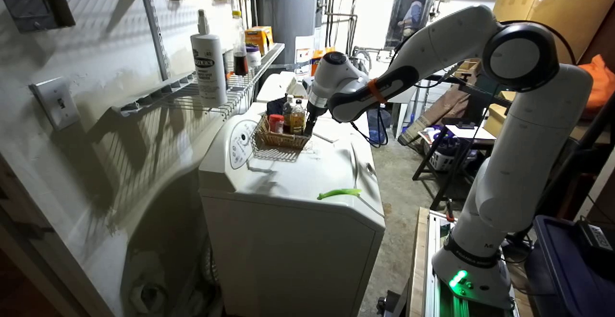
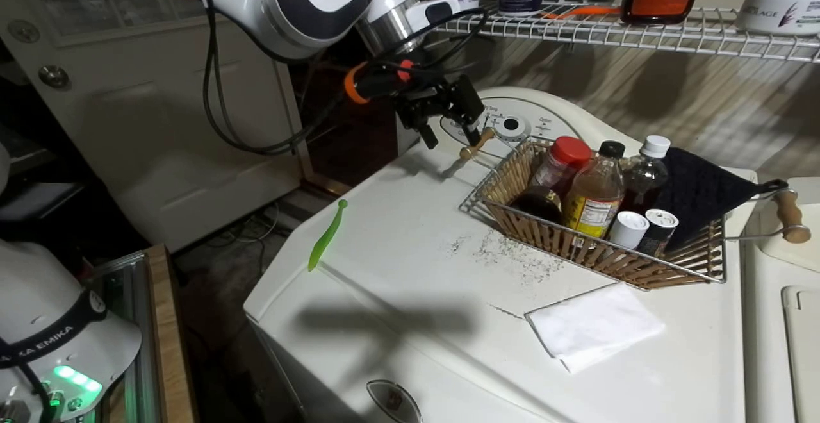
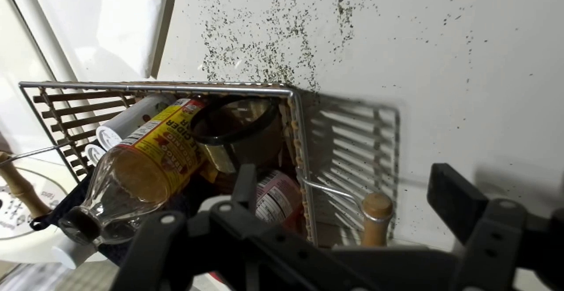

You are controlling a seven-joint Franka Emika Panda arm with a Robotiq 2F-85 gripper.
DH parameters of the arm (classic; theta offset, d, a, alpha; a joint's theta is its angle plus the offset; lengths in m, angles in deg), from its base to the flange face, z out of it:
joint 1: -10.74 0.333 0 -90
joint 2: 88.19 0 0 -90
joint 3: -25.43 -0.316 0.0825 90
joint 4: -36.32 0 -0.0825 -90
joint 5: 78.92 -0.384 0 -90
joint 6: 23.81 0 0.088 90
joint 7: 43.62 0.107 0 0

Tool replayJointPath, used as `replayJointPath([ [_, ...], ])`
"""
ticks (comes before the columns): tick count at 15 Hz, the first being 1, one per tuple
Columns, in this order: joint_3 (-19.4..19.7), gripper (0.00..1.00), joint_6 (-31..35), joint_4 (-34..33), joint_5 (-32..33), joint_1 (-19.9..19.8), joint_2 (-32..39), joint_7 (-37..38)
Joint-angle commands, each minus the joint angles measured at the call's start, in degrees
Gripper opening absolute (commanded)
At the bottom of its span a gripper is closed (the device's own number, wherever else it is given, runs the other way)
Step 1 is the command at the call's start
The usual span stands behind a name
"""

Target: Move the basket to the right washing machine

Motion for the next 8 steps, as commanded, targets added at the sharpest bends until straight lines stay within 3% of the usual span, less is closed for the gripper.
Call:
replayJointPath([
  [1,0.97,1.0,0.61,-1.45,3.72,0.52,3.25,1.46],
  [8,3.13,1.0,6.22,-5.43,12.97,1.93,10.74,5.17],
])
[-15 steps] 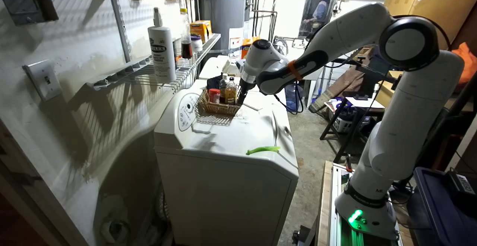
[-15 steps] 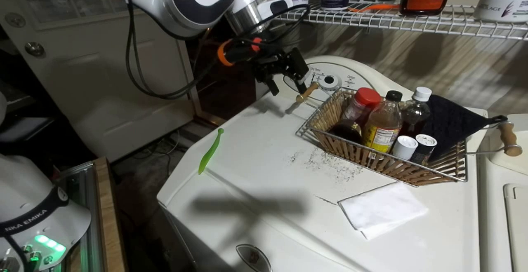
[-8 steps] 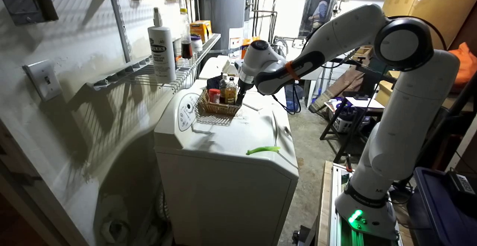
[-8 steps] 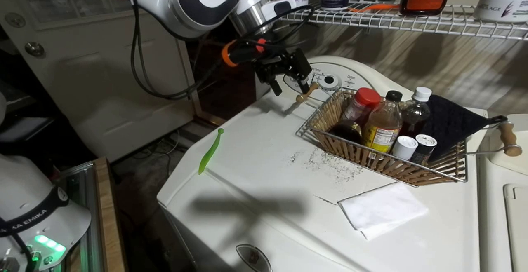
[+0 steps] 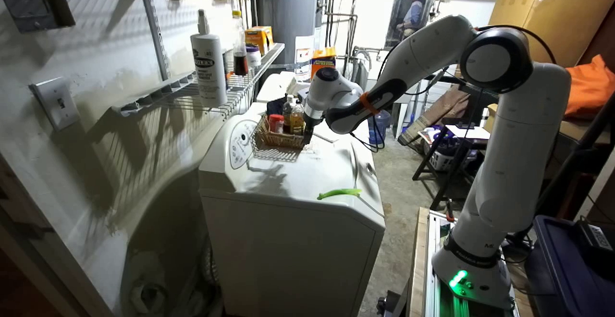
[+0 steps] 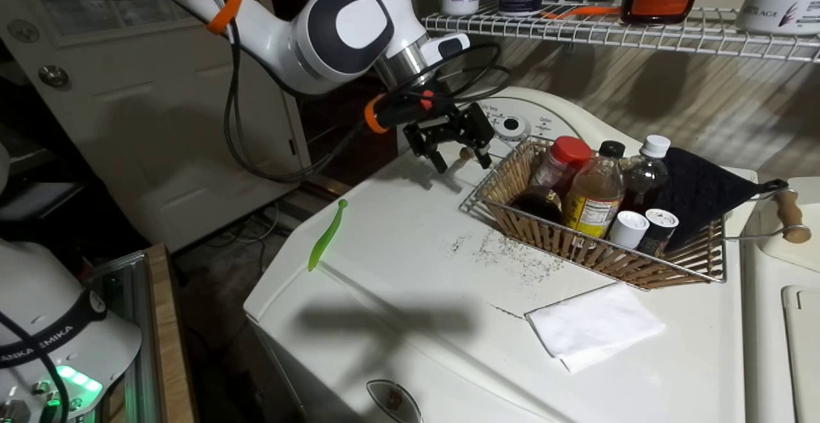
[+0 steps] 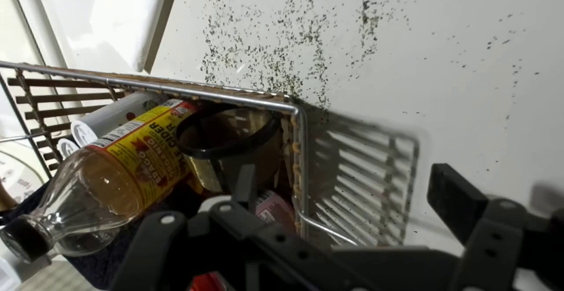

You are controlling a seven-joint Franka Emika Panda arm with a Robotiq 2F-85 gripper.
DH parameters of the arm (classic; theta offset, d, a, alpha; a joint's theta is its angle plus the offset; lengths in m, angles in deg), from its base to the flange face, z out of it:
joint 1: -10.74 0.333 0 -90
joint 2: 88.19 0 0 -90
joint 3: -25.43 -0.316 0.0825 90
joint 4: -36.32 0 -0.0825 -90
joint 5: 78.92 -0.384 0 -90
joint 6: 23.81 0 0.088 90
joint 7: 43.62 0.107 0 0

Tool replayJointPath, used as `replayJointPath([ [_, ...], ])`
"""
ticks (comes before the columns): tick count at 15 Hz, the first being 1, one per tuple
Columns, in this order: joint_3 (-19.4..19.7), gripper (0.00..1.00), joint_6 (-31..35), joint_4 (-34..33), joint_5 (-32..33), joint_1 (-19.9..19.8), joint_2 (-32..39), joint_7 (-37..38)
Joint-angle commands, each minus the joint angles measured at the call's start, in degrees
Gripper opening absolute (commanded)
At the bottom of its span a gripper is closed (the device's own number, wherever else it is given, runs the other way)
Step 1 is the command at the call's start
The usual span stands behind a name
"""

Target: Move the basket to the right washing machine

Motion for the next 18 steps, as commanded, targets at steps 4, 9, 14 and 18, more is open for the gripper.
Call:
replayJointPath([
  [4,2.43,1.0,2.15,-6.02,5.42,1.92,7.39,3.17],
  [9,1.49,0.92,2.52,-8.16,1.22,1.04,10.44,-0.04],
  [14,1.2,0.62,2.36,-10.21,-2.57,-0.02,12.06,-2.96],
  [18,-0.11,0.59,1.48,-11.21,-10.01,-1.6,12.85,-9.01],
])
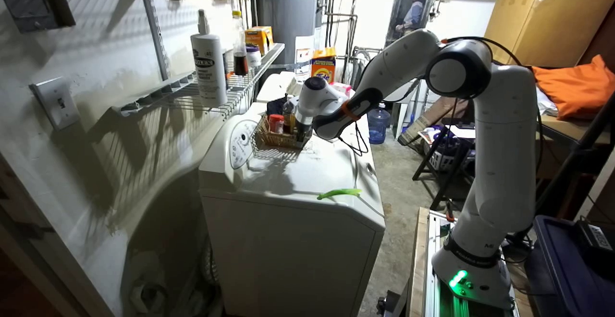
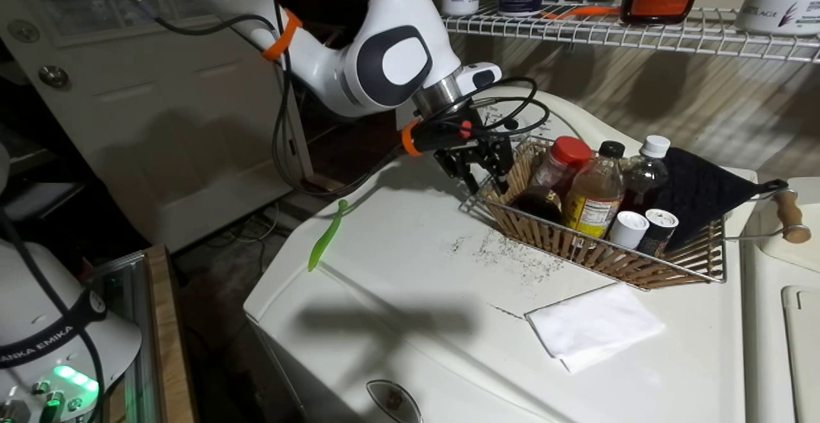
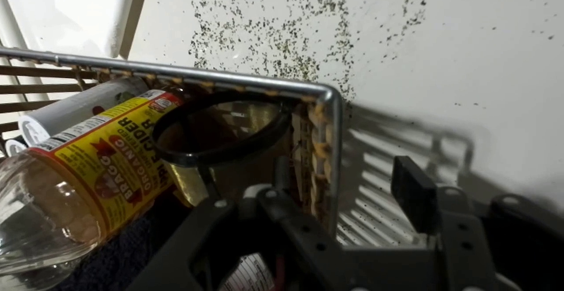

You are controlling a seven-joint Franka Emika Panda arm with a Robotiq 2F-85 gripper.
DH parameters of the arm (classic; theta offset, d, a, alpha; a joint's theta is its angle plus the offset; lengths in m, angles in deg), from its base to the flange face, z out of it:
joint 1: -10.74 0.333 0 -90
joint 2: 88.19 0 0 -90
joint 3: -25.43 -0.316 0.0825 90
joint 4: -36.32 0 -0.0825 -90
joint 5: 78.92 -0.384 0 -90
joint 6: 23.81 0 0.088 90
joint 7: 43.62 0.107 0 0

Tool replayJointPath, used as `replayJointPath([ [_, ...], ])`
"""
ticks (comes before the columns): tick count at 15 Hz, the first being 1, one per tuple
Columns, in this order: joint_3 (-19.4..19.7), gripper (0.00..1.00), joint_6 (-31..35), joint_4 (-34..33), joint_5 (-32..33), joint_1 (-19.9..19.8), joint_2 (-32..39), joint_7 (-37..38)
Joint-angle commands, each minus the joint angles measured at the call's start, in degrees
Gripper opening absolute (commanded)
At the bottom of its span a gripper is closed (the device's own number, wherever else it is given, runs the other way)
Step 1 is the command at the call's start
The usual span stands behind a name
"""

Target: Move the basket to the right washing machine

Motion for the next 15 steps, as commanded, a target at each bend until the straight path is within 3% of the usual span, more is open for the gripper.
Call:
replayJointPath([
  [1,-1.75,0.57,-0.38,-2.42,-7.03,-1.89,1.91,-6.54],
  [6,-2.06,0.2,-0.7,-4.17,-10.65,-2.4,3.06,-10.0],
  [9,-1.91,0.15,-1.05,-4.89,-10.94,-2.79,3.39,-10.84],
  [11,-1.82,0.22,-1.36,-5.09,-11.0,-2.95,3.69,-10.97],
  [15,-2.04,0.16,-1.6,-5.0,-11.41,-3.22,4.33,-11.14],
])
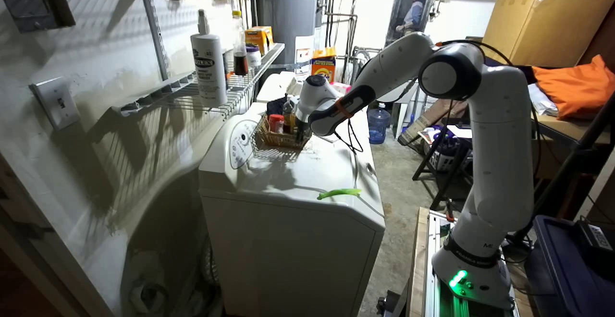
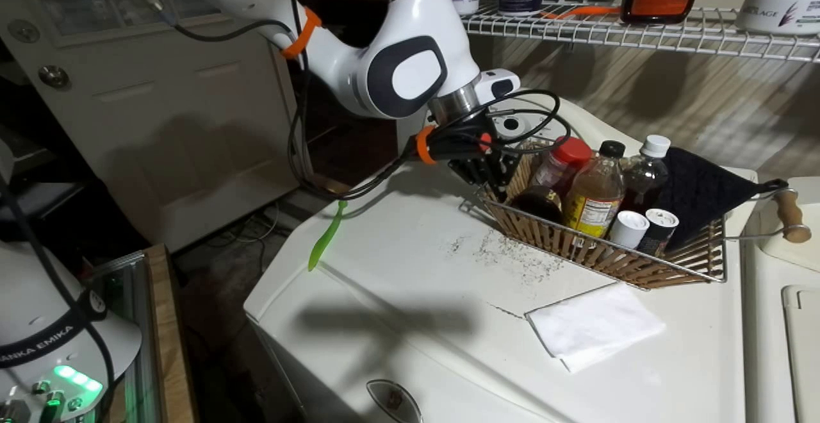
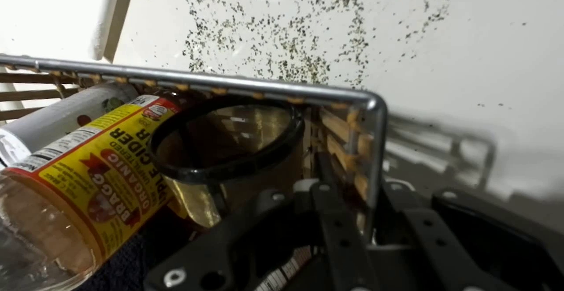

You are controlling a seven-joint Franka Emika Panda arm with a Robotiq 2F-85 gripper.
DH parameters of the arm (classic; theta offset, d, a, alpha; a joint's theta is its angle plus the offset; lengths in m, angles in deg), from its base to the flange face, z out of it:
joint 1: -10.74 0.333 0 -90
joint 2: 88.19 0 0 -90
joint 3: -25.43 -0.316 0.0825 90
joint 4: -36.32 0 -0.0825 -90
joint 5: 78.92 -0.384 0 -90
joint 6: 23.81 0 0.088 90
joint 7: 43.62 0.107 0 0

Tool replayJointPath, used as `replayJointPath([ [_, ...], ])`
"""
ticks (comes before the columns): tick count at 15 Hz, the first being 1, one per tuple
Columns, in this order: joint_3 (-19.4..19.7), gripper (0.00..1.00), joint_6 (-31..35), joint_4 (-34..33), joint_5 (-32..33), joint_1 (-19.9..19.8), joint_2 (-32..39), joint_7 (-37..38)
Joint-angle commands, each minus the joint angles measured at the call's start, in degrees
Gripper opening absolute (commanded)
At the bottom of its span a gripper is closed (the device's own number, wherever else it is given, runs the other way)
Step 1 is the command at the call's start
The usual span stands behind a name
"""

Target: Move the basket to the right washing machine

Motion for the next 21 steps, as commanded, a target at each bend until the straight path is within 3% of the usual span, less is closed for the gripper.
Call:
replayJointPath([
  [1,-0.93,0.1,-1.38,-1.91,-2.53,-0.8,1.66,-2.28],
  [2,-1.01,0.04,-1.37,-1.9,-2.72,-0.85,1.78,-2.32],
  [4,-0.87,0.0,-1.63,-2.16,-2.75,-0.8,1.76,-2.07],
  [10,2.06,0.02,-1.0,-2.06,0.04,1.35,0.42,3.53],
  [14,8.01,0.02,3.54,-2.01,6.56,5.59,0.75,13.34],
  [21,15.96,0.02,5.03,-3.0,15.85,11.32,2.79,25.74],
])
